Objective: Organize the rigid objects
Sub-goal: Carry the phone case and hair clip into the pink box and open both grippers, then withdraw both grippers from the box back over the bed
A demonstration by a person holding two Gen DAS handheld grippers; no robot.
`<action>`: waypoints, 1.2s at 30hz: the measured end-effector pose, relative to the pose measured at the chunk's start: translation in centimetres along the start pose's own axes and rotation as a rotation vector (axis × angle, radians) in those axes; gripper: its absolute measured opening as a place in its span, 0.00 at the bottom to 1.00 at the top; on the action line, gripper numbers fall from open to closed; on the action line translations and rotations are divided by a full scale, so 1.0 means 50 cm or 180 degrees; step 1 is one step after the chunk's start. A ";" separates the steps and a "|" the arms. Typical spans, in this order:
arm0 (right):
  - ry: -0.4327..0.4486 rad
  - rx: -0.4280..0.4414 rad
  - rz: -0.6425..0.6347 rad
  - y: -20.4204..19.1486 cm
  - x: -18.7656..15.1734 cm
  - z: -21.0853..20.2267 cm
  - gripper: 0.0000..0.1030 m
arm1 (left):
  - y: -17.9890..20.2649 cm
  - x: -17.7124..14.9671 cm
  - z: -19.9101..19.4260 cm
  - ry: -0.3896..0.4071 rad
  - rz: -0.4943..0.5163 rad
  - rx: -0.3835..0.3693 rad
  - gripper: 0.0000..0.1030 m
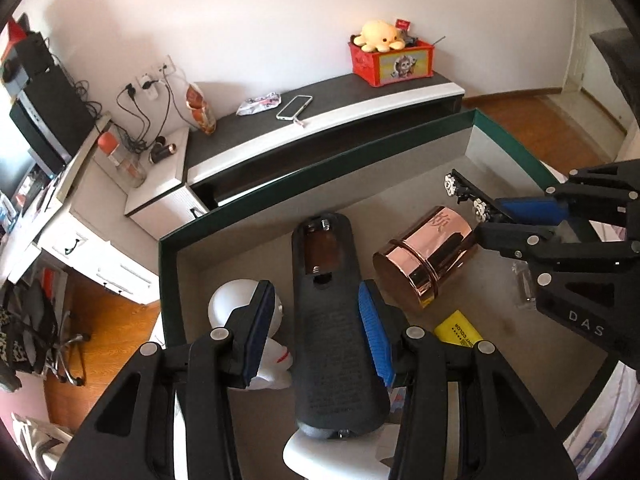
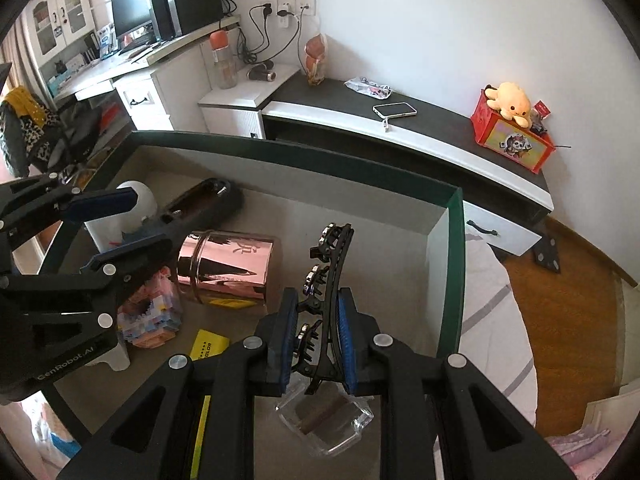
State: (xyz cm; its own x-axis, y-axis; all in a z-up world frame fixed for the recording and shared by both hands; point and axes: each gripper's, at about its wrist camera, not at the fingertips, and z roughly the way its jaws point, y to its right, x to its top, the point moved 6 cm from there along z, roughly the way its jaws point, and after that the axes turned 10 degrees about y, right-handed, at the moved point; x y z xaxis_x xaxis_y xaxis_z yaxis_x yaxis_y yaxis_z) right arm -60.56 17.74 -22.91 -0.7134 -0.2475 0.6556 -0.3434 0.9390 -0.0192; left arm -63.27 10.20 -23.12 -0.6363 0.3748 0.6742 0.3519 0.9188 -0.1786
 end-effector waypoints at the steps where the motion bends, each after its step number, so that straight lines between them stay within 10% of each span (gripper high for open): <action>1: 0.0005 0.0023 0.0021 0.000 0.001 0.001 0.20 | 0.000 -0.001 -0.004 0.0004 -0.0008 -0.0007 0.44; 5: 0.0035 0.0075 0.0092 -0.003 0.000 -0.013 0.23 | -0.006 0.002 -0.029 0.0077 -0.0054 0.0022 0.66; 8: 0.0131 0.0068 0.0107 -0.011 -0.001 -0.038 0.50 | -0.011 0.004 -0.064 0.0219 -0.0055 0.0082 0.87; 36: 0.1219 -0.0205 -0.0213 -0.149 -0.114 -0.398 1.00 | 0.011 -0.140 -0.466 0.1211 -0.0348 0.0453 1.00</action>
State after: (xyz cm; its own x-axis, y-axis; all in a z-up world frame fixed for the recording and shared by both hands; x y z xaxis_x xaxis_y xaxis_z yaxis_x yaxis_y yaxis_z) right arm -41.79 16.92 -11.51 -0.4070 -0.2130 0.8882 -0.3338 0.9399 0.0724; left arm -42.63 5.21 -11.21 -0.3564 0.2262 0.9065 0.1811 0.9686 -0.1704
